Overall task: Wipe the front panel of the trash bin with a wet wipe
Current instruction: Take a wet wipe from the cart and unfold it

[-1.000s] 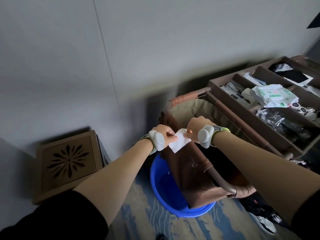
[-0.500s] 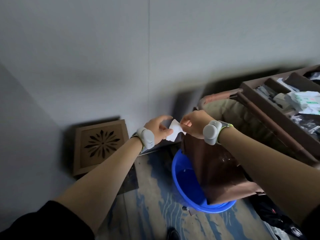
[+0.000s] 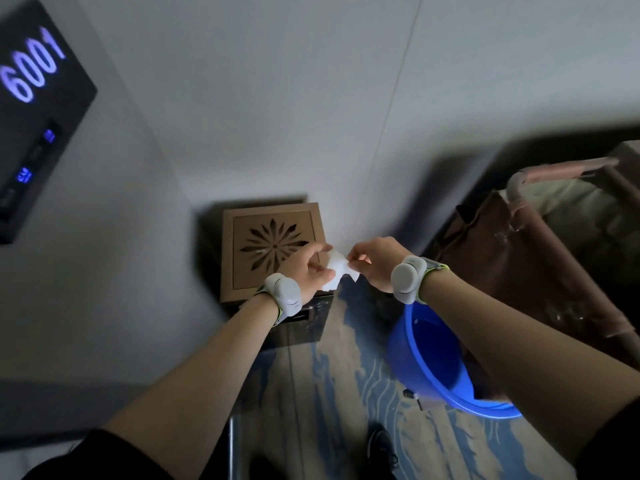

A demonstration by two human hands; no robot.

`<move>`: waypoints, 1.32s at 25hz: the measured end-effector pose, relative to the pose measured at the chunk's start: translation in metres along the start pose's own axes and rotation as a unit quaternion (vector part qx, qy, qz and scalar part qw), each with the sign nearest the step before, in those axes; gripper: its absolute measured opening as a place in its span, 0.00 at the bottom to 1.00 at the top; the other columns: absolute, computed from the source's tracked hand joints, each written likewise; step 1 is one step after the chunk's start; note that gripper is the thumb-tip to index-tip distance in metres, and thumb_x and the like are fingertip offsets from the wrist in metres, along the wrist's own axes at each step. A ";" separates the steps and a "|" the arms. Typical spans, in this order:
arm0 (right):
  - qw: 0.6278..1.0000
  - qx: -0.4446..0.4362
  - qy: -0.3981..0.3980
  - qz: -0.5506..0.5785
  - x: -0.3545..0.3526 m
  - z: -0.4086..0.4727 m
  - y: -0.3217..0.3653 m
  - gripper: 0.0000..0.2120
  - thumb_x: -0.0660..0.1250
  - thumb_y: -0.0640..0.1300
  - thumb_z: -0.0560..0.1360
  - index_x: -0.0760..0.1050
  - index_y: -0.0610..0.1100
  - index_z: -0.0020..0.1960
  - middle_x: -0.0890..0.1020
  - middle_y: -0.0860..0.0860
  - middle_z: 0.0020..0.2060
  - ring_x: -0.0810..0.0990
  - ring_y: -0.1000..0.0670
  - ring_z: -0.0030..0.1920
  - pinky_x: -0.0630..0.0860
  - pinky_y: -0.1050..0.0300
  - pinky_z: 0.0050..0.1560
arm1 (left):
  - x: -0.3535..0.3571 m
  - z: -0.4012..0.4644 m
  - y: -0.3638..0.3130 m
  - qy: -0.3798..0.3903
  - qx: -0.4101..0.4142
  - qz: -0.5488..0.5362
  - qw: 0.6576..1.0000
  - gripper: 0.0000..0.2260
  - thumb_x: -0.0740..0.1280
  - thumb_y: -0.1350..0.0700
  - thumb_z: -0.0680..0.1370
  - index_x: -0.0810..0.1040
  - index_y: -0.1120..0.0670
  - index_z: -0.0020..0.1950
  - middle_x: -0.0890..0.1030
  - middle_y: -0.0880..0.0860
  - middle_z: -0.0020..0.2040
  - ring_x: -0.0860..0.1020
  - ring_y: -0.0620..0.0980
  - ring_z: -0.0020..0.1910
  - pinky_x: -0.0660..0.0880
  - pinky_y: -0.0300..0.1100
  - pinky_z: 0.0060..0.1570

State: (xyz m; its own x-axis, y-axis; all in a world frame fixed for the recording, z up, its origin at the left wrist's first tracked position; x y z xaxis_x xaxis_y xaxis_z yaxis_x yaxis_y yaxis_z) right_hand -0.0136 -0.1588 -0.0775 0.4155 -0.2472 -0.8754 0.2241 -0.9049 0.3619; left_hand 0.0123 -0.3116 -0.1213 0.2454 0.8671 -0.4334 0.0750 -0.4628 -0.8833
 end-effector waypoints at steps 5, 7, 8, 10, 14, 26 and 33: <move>0.999 -0.019 0.030 0.023 0.049 0.029 0.017 0.09 0.67 0.51 0.80 0.83 0.50 0.55 0.85 0.51 0.50 0.81 0.48 0.51 0.70 0.59 0.49 | -0.006 -0.006 0.052 0.010 -0.003 0.003 1.000 0.16 0.68 0.57 0.77 0.77 0.47 0.65 0.82 0.45 0.52 0.81 0.44 0.45 0.79 0.39 0.45; 0.998 -0.037 0.053 0.019 0.070 0.042 0.020 0.09 0.67 0.52 0.79 0.83 0.50 0.54 0.86 0.51 0.49 0.81 0.48 0.50 0.74 0.56 0.51 | -0.006 -0.009 0.077 -0.013 -0.017 -0.008 1.000 0.16 0.69 0.59 0.77 0.77 0.49 0.64 0.82 0.45 0.51 0.80 0.46 0.44 0.79 0.39 0.43; 0.996 -0.046 0.070 0.013 0.082 0.049 0.019 0.10 0.67 0.52 0.80 0.83 0.50 0.55 0.86 0.51 0.49 0.81 0.47 0.50 0.76 0.54 0.53 | -0.002 -0.010 0.088 -0.013 -0.023 -0.011 1.000 0.18 0.69 0.59 0.77 0.76 0.49 0.66 0.81 0.45 0.51 0.80 0.46 0.44 0.78 0.39 0.43; 0.993 -0.063 0.097 0.000 0.103 0.055 0.018 0.10 0.67 0.52 0.80 0.83 0.50 0.56 0.86 0.52 0.50 0.82 0.48 0.51 0.76 0.53 0.56 | 0.004 -0.016 0.106 0.003 -0.037 -0.002 0.999 0.20 0.69 0.59 0.77 0.74 0.48 0.68 0.81 0.46 0.49 0.79 0.43 0.41 0.77 0.37 0.44; 0.989 -0.104 0.104 0.006 0.137 0.069 0.013 0.09 0.67 0.50 0.80 0.84 0.48 0.55 0.86 0.52 0.50 0.83 0.50 0.50 0.76 0.56 0.52 | 0.014 -0.025 0.147 -0.031 -0.111 0.037 0.993 0.08 0.70 0.52 0.77 0.78 0.52 0.55 0.82 0.47 0.43 0.80 0.45 0.43 0.75 0.39 0.46; 0.991 -0.095 0.085 0.041 0.268 0.108 -0.003 0.08 0.64 0.51 0.79 0.82 0.54 0.52 0.85 0.55 0.48 0.82 0.52 0.46 0.80 0.53 0.49 | 0.029 -0.060 0.280 -0.209 -0.232 0.042 0.949 0.05 0.67 0.47 0.73 0.74 0.46 0.40 0.80 0.44 0.36 0.78 0.44 0.36 0.70 0.38 0.32; 0.989 -0.139 0.056 0.012 0.400 0.147 -0.010 0.10 0.61 0.46 0.78 0.80 0.46 0.47 0.84 0.45 0.46 0.82 0.41 0.45 0.79 0.49 0.43 | 0.025 -0.038 0.384 -0.273 -0.197 0.026 0.941 0.04 0.67 0.50 0.73 0.77 0.44 0.46 0.81 0.41 0.40 0.78 0.40 0.39 0.72 0.36 0.34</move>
State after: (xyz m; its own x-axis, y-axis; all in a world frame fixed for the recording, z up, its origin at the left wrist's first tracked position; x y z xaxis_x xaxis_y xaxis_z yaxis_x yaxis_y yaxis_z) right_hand 0.0204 -0.2998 -0.4783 0.5150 -0.2140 -0.8300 0.4395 -0.7655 0.4700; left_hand 0.0843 -0.4740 -0.4643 -0.2673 0.7571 -0.5961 0.4551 -0.4461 -0.7706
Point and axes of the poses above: each hand's wrist, its own z-axis towards the middle knuckle, its own x-axis out of the palm, y = z × x, the point moved 8 cm from there along z, towards the middle knuckle
